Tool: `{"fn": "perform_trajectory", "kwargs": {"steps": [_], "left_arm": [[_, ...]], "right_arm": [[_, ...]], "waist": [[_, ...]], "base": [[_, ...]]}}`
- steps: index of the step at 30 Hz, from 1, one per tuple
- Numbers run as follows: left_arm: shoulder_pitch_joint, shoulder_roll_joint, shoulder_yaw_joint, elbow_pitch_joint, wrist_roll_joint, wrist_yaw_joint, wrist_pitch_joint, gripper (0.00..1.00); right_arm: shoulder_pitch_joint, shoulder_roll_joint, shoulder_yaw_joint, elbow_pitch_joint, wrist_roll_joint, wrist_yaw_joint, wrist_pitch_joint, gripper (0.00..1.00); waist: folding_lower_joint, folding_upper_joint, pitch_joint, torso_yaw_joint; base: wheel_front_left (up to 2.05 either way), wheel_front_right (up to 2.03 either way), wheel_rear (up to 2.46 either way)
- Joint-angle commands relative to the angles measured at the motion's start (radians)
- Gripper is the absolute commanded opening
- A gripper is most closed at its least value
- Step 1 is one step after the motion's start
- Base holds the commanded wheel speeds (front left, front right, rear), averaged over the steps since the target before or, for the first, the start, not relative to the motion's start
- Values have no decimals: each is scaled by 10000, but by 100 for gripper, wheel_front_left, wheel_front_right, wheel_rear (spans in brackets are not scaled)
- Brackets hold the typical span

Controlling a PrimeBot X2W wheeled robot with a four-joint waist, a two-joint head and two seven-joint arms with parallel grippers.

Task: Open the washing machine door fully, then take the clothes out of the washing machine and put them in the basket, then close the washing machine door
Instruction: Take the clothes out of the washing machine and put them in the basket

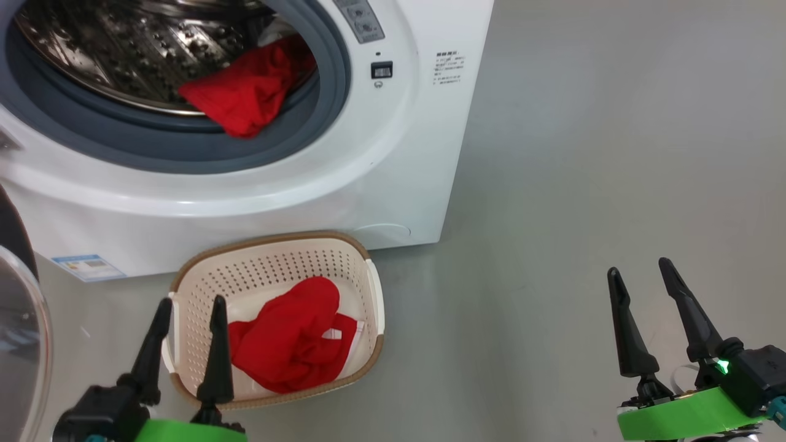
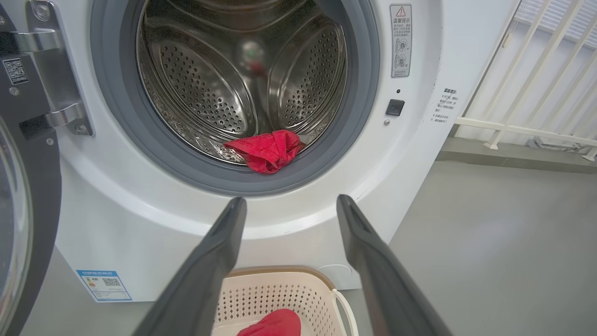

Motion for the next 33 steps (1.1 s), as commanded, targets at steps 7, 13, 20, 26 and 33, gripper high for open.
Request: {"fn": "perform_trajectory", "kwargs": {"steps": [7,13,20,26,33], "left_arm": [[-1211,195,453,72,-268,-160,-131,100],[-2241,597,633,460,-473,-403,-50,100],[-3598,1019,783,1028,-546,-412,305,100],[-4812,1205,855,1652,-618,-356,425,100],[-6446,1608,712,2723,-459,-442,520,100]], "right_arm": [[-555,-121,378,-307,37,63,-63,100],[-855,-121,519,-346,202,63,-63,100],[-1189,-121,620,-333,419,63,-63,100],[-1394,-121,709,-292,621,63,-63,100],[-1620,-121,780,-293,728,63,-63,100]], "waist": [[0,0,768,-69],[0,0,1446,-251],[0,0,2136,-498],[0,0,2547,-671],[0,0,3074,-773]], "base": [[0,0,0],[0,0,0],[0,0,0],[0,0,0],[0,0,0]]}}
